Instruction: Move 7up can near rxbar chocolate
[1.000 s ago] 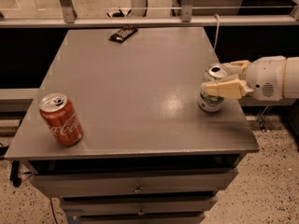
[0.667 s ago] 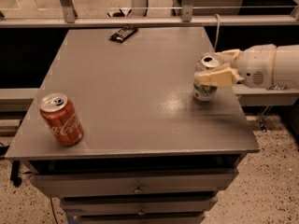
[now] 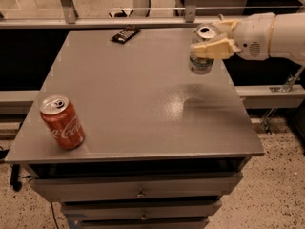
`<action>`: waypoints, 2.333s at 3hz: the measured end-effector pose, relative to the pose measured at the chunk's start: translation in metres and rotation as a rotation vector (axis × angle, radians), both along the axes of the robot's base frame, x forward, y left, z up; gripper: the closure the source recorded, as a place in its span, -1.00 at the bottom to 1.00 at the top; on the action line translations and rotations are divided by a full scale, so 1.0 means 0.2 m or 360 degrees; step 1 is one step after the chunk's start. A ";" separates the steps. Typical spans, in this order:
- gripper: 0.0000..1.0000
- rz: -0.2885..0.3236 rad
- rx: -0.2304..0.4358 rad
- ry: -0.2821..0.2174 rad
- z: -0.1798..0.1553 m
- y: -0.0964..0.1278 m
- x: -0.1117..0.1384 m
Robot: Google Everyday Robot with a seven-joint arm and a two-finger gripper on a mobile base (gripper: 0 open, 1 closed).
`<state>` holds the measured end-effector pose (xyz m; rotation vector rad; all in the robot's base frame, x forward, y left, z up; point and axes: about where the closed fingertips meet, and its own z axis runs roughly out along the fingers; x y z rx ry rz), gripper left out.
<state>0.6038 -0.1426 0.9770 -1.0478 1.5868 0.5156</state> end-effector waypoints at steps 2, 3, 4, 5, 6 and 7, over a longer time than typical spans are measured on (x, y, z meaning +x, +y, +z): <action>1.00 -0.0028 0.0058 -0.0036 0.03 0.04 0.08; 1.00 -0.0070 0.0104 -0.0013 -0.03 0.05 0.35; 1.00 -0.0055 0.0080 0.0109 -0.20 0.14 0.70; 1.00 0.0019 0.0051 0.0228 -0.37 0.41 1.00; 1.00 0.0087 0.0069 0.0219 -0.35 0.61 1.10; 1.00 0.0088 0.0069 0.0219 -0.35 0.61 1.10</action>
Offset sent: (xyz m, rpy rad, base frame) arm 0.0455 0.0117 0.0209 0.0966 -0.0666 -0.0588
